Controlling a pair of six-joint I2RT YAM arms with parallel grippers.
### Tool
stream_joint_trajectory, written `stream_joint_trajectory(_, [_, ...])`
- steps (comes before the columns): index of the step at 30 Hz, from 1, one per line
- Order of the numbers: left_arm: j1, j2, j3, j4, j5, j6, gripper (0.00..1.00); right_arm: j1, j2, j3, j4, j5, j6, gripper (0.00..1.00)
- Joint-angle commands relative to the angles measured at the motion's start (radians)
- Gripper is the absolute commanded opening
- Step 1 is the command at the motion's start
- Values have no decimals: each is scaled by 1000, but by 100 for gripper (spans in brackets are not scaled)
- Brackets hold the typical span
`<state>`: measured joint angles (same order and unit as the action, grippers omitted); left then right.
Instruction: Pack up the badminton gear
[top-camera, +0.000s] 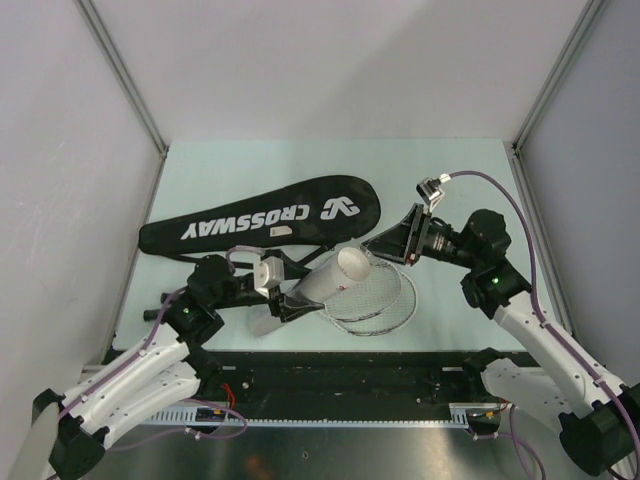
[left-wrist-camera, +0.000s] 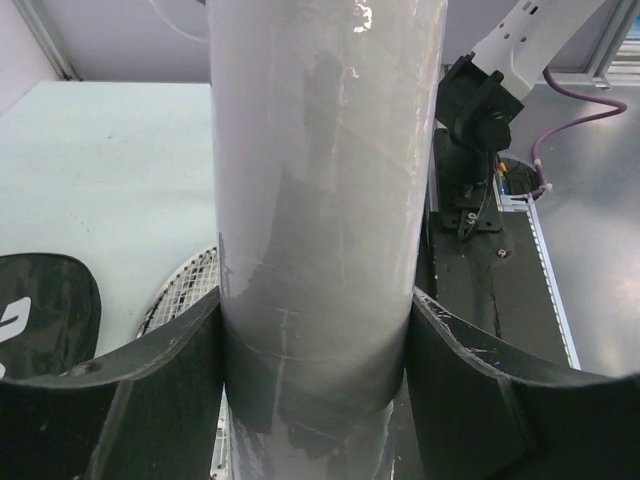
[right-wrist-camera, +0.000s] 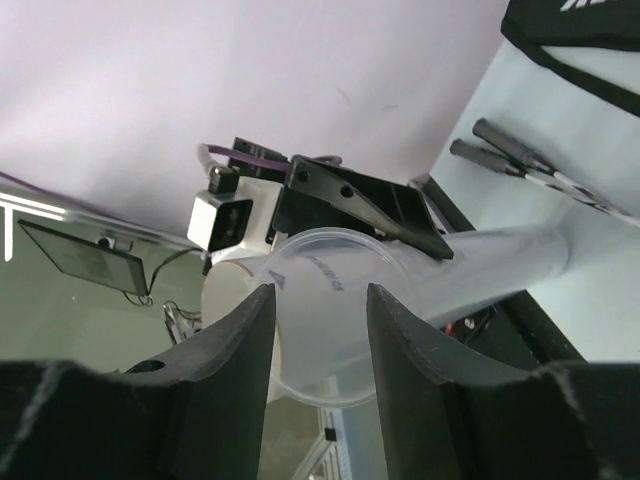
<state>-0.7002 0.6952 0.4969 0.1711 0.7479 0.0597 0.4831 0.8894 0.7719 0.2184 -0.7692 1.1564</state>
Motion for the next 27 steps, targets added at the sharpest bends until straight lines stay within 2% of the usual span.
stream_joint_trajectory(1, [-5,-14,29,102,27,12,0,-3,0,99,-82,-94,-110,47])
stream_joint_trajectory(5, [-5,-3,35,99,10,9,0,46,11,110,-80,-65,-118,44])
stream_joint_trajectory(8, [-5,13,48,96,-28,-6,0,75,-9,110,-126,27,-147,33])
stream_joint_trajectory(13, [-7,111,89,99,-105,-95,0,150,28,106,-30,105,-66,29])
stream_joint_trajectory(16, [-7,161,133,99,-125,-142,0,182,48,110,-20,169,-81,20])
stream_joint_trajectory(22, [-7,158,150,102,-142,-156,0,262,11,122,-212,393,-262,14])
stream_joint_trajectory(23, [-7,158,149,102,-150,-159,0,305,-13,121,-267,434,-282,14])
stream_joint_trajectory(27, [-7,173,155,102,-168,-210,0,429,-55,124,-294,664,-410,13])
